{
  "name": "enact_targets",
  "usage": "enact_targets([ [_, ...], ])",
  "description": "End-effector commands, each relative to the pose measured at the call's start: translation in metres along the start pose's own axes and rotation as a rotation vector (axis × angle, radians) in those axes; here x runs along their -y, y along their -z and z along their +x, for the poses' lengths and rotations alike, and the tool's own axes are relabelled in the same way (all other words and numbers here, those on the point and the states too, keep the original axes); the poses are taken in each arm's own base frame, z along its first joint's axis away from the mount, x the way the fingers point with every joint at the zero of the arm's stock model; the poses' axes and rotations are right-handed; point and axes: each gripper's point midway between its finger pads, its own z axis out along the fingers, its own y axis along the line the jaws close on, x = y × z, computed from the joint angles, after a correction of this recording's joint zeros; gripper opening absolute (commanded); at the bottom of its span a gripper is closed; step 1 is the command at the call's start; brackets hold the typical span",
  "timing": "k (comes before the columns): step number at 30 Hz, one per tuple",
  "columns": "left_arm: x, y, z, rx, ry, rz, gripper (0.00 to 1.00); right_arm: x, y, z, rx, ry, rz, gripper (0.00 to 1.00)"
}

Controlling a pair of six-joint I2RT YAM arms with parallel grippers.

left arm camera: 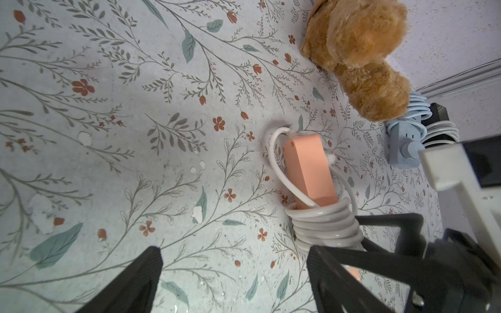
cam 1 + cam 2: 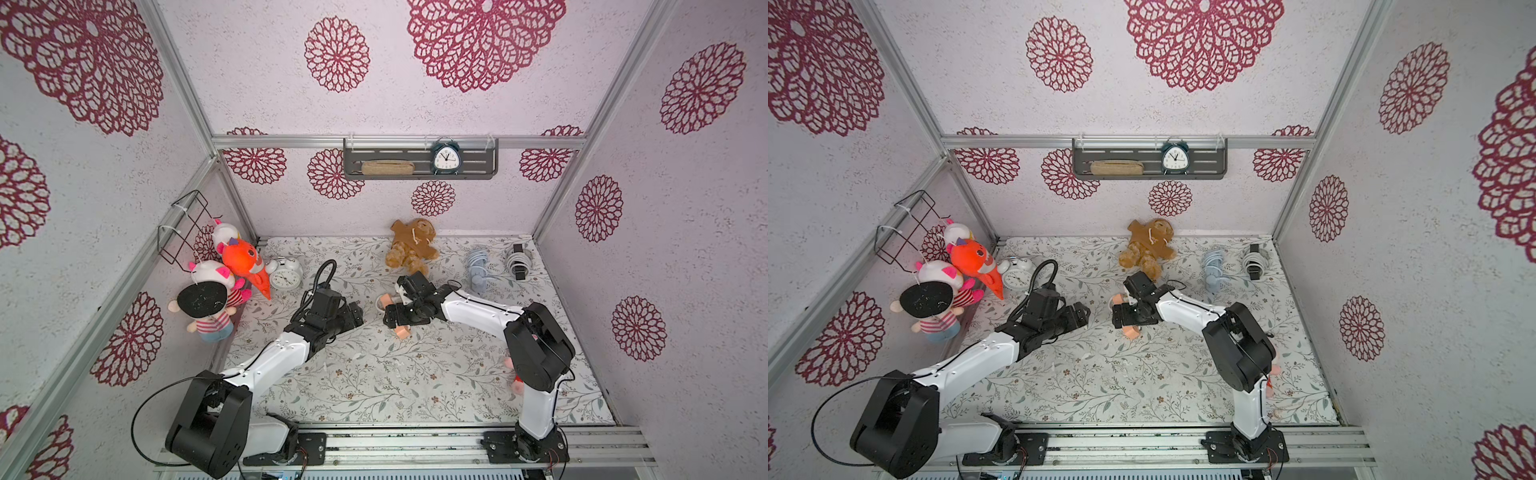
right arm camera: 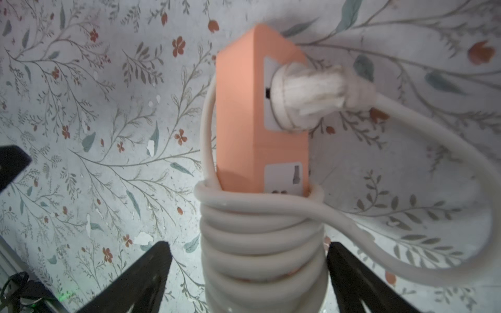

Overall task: Unwrap the cord wrapped around the power strip
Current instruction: Move the power strip to the center of the board, then pick up the power strip from the center of the board.

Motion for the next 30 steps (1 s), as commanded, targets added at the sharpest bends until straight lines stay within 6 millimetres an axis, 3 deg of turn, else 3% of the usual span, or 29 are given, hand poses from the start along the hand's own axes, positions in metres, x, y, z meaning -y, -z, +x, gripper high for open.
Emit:
enact_targets([
  [1, 0.008, -0.001, 0.006, -0.018, 0.002, 0.014, 0.88, -0.006, 0.021, -0.019, 0.048, 0.013, 0.003, 0.97],
  [4, 0.017, 0.0, 0.014, -0.043, 0.025, 0.039, 0.9, 0.007, 0.036, -0.027, 0.064, 0.032, 0.062, 0.97],
  [6, 0.031, 0.001, 0.019, -0.052, 0.05, 0.074, 0.99, 0.02, 0.049, -0.033, 0.074, 0.043, 0.106, 0.97],
  [8, 0.046, -0.001, 0.026, -0.065, 0.105, 0.1, 0.97, 0.036, 0.063, -0.038, 0.077, 0.049, 0.153, 0.97],
  [12, 0.064, -0.009, 0.03, -0.023, 0.238, 0.071, 0.97, 0.08, 0.083, -0.044, 0.105, 0.005, 0.251, 0.97],
  [17, 0.08, -0.023, 0.037, -0.029, 0.255, -0.028, 0.97, 0.138, 0.112, -0.046, 0.17, -0.112, 0.338, 0.98],
  [20, 0.088, -0.039, 0.046, -0.063, 0.274, -0.025, 0.97, 0.16, 0.126, -0.046, 0.21, -0.16, 0.351, 0.97],
  [30, 0.094, -0.079, 0.059, -0.112, 0.273, -0.059, 0.97, 0.186, 0.132, -0.029, 0.217, -0.186, 0.366, 0.97],
])
